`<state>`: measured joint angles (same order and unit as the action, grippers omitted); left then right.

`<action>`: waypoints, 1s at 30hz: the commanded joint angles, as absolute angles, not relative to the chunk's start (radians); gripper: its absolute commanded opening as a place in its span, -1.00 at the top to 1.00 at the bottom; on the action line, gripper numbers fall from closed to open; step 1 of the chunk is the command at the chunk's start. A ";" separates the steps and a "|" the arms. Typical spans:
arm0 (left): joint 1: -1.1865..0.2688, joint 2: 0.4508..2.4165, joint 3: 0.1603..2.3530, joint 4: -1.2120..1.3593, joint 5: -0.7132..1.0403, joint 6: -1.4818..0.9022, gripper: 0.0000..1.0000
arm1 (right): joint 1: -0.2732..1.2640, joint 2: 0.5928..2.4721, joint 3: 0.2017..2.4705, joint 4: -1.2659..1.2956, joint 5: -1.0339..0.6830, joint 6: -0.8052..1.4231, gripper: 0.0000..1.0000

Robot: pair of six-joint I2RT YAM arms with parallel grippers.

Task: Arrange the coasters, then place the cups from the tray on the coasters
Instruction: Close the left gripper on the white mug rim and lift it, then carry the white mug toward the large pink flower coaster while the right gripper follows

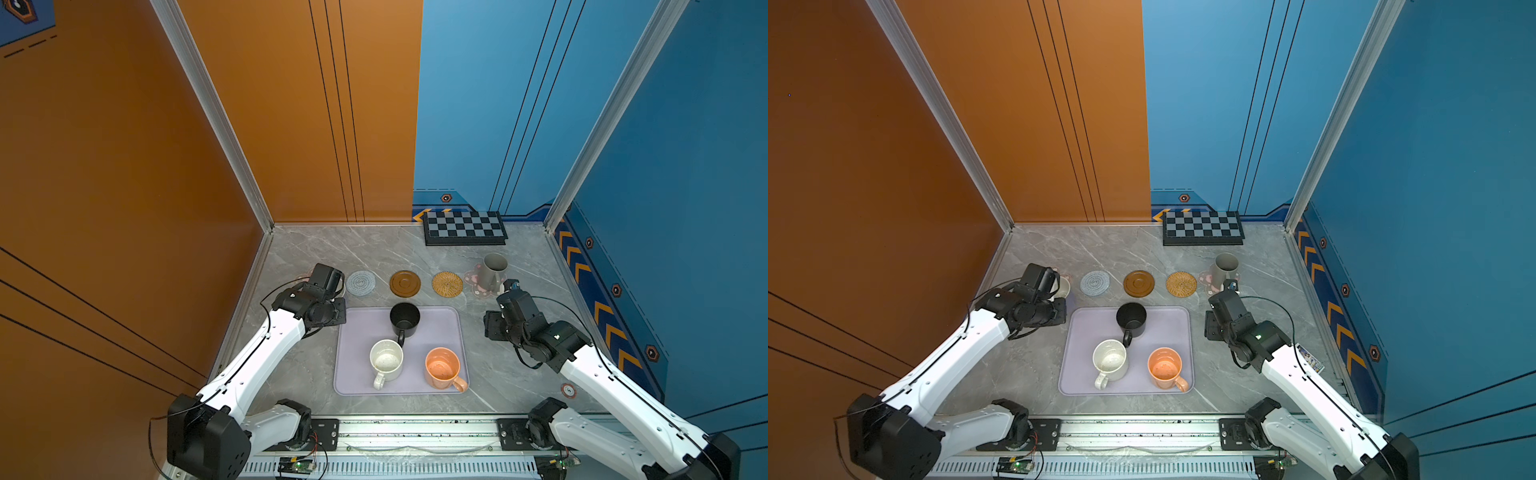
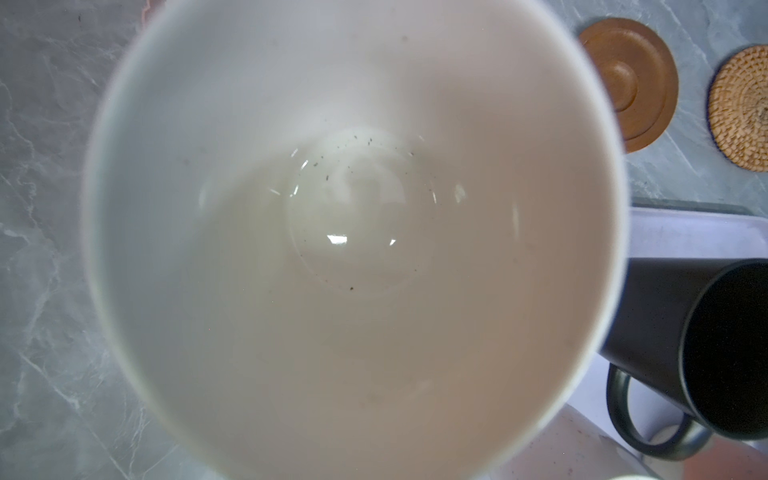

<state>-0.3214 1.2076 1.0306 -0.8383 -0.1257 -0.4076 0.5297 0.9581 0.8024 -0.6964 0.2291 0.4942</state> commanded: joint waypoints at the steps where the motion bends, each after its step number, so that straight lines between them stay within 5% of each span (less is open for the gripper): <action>1: -0.297 1.226 1.085 -0.810 -0.122 -0.363 1.00 | 0.525 0.986 0.852 -0.710 0.209 0.470 -0.30; 30: -0.077 1.498 1.284 -0.808 -0.068 -0.219 1.00 | 0.480 1.220 1.054 -0.709 0.155 0.419 -0.29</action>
